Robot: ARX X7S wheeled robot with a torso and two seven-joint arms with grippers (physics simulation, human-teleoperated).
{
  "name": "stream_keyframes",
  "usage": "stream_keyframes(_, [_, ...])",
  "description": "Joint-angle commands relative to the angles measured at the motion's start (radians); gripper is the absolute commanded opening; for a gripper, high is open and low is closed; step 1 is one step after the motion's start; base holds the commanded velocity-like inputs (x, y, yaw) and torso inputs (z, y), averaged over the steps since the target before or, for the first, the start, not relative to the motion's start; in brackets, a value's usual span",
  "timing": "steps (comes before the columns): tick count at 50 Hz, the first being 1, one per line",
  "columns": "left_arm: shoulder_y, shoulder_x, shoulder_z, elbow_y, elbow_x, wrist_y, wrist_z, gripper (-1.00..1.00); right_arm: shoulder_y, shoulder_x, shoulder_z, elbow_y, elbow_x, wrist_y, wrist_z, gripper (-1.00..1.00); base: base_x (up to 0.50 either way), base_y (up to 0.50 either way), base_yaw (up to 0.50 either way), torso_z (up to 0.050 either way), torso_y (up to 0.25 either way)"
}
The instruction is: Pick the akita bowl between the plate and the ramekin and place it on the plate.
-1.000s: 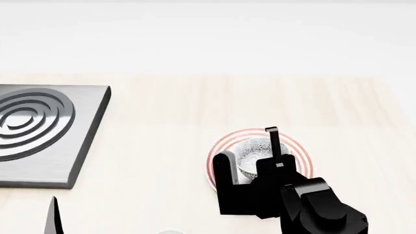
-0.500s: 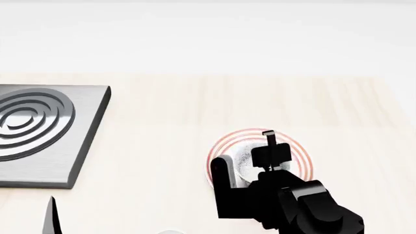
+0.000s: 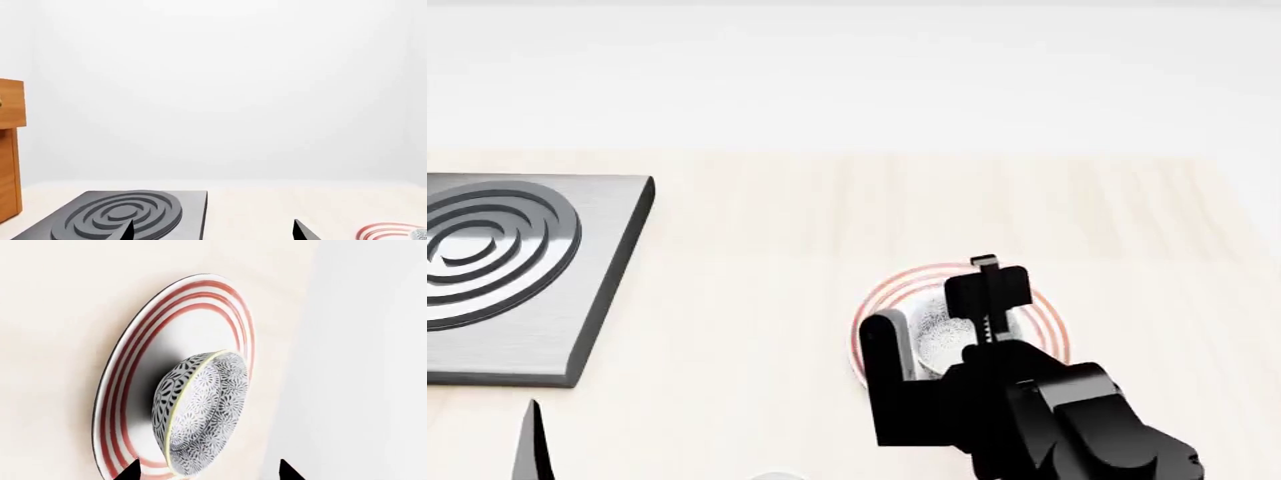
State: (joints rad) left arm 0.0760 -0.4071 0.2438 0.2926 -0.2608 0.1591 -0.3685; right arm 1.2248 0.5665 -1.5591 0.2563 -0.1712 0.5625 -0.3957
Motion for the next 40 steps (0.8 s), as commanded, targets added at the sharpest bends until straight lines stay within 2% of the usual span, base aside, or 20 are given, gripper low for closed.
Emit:
stream_keyframes(1, [0.015, 0.013, -0.025, 0.056, -0.009, -0.041, 0.031, 1.0, 0.041, 0.094, 0.027, -0.29, -0.046, 0.165, -0.086, 1.0, 0.0, 0.0, 0.0, 0.0, 0.0])
stream_keyframes(13, [0.035, -0.003, -0.037, 0.114, -0.008, -0.06, 0.01, 1.0, 0.053, 0.272, 0.078, -0.751, -0.069, 0.335, -0.116, 1.0, 0.0, 0.0, 0.0, 0.0, 0.0])
stream_keyframes(19, [0.025, -0.007, -0.062, 0.123, 0.005, -0.06, -0.016, 1.0, -0.001, 0.367, 0.176, -0.959, -0.083, 0.345, 0.034, 1.0, 0.0, 0.0, 0.0, 0.0, 0.0])
stream_keyframes(20, [0.021, -0.009, -0.074, 0.126, 0.008, -0.06, -0.026, 1.0, -0.039, 0.394, 0.24, -1.034, -0.043, 0.354, 0.093, 1.0, 0.0, 0.0, 0.0, 0.0, 0.0])
stream_keyframes(22, [0.016, -0.011, -0.083, 0.131, 0.008, -0.063, -0.033, 1.0, -0.07, 0.419, 0.274, -1.076, -0.032, 0.349, 0.149, 1.0, 0.0, 0.0, 0.0, 0.0, 0.0])
stream_keyframes(26, [0.015, -0.019, -0.109, 0.166, 0.031, -0.063, -0.062, 1.0, -0.202, 0.489, 0.394, -1.201, 0.024, 0.329, 0.364, 1.0, 0.0, 0.0, 0.0, 0.0, 0.0])
stream_keyframes(30, [0.013, -0.017, -0.138, 0.195, 0.03, -0.053, -0.087, 1.0, -0.385, 0.587, 0.545, -1.303, 0.161, 0.192, 0.654, 1.0, 0.0, 0.0, 0.0, 0.0, 0.0])
stream_keyframes(32, [0.013, -0.018, -0.143, 0.205, 0.026, -0.054, -0.091, 1.0, -0.435, 0.619, 0.557, -1.303, 0.159, 0.124, 0.73, 1.0, 0.0, 0.0, 0.0, 0.0, 0.0])
stream_keyframes(33, [0.014, -0.017, -0.148, 0.214, 0.039, -0.046, -0.098, 1.0, -0.477, 0.669, 0.575, -1.303, 0.211, 0.022, 0.837, 1.0, 0.0, 0.0, 0.0, 0.0, 0.0])
stream_keyframes(38, [0.012, -0.016, -0.16, 0.232, 0.044, -0.03, -0.108, 1.0, -0.557, 0.823, 0.504, -1.303, 0.245, -0.279, 1.177, 1.0, 0.0, 0.0, 0.0, 0.0, 0.0])
stream_keyframes(40, [0.017, -0.006, -0.172, 0.233, 0.052, 0.007, -0.118, 1.0, -0.57, 0.85, 0.48, -1.303, 0.244, -0.339, 1.27, 1.0, 0.0, 0.0, 0.0, 0.0, 0.0])
